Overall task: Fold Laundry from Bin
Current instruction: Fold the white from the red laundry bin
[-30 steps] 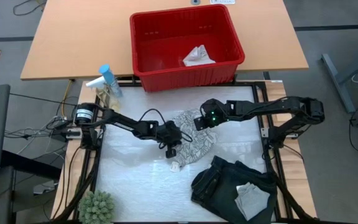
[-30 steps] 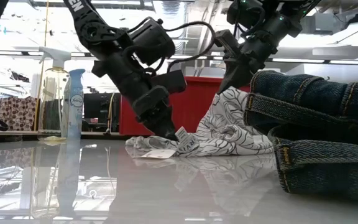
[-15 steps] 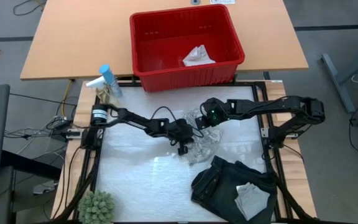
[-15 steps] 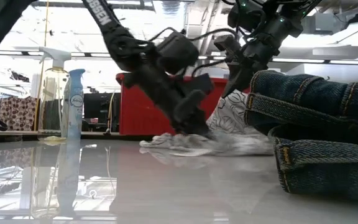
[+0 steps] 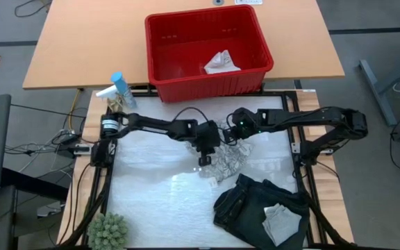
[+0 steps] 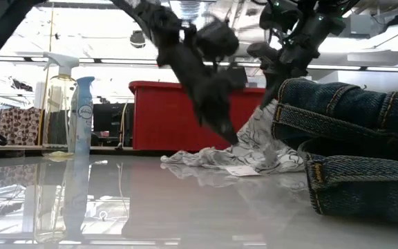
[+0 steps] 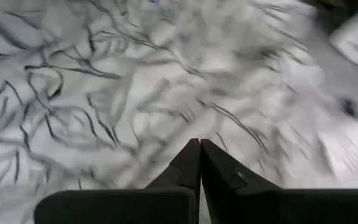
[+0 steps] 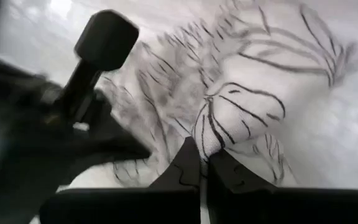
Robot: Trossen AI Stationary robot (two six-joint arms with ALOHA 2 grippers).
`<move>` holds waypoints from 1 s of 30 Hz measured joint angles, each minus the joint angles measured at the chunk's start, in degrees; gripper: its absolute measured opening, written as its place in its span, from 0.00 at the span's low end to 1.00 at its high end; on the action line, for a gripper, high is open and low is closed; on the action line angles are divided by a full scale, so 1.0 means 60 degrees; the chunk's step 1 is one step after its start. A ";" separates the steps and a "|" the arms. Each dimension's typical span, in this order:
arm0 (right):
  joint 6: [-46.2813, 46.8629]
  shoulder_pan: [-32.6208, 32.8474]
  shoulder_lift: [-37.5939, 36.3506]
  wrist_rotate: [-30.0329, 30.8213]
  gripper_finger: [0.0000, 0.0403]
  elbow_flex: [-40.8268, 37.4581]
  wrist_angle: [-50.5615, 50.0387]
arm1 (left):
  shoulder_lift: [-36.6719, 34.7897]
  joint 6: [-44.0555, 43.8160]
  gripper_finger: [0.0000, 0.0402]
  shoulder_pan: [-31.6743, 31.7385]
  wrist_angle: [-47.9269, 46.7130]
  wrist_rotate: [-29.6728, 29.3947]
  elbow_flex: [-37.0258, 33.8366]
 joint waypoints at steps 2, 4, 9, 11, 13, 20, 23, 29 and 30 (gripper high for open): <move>-0.0060 -0.0054 -0.0063 0.0179 0.06 0.0153 0.0030 | -0.0347 0.0149 0.00 0.0004 -0.0831 0.0244 0.0039; -0.0062 -0.0055 -0.0067 0.0182 0.06 0.0282 0.0019 | -0.0662 0.0066 0.00 -0.0004 -0.1403 0.0375 0.0030; -0.0219 0.0168 -0.0049 0.0177 0.06 0.0676 0.0032 | -0.2112 0.0465 0.00 0.0069 -0.3354 0.0384 0.0050; -0.0240 0.0293 -0.0049 0.0164 0.06 0.0854 0.0055 | -0.2626 0.0754 0.00 0.0073 -0.4096 0.0207 0.0045; -0.0235 0.0381 0.0006 0.0160 0.06 0.0964 0.0047 | -0.3026 0.0880 0.00 0.0073 -0.4637 0.0218 0.0039; -0.0069 0.0689 0.0334 0.0142 0.06 0.0990 0.0070 | -0.3463 0.0744 0.00 0.0066 -0.5740 0.0238 0.0031; 0.0022 0.0983 0.0562 0.0112 0.06 0.0987 0.0421 | -0.3481 0.0382 0.00 0.0060 -0.5916 0.0239 0.0031; 0.0292 0.1555 0.1085 0.0075 0.06 0.0987 0.1343 | -0.3796 0.0342 0.00 0.0029 -0.6194 0.0392 0.0031; 0.0318 0.1644 0.1207 0.0065 0.06 0.0987 0.1497 | -0.3877 0.0301 0.00 0.0029 -0.6321 0.0398 0.0031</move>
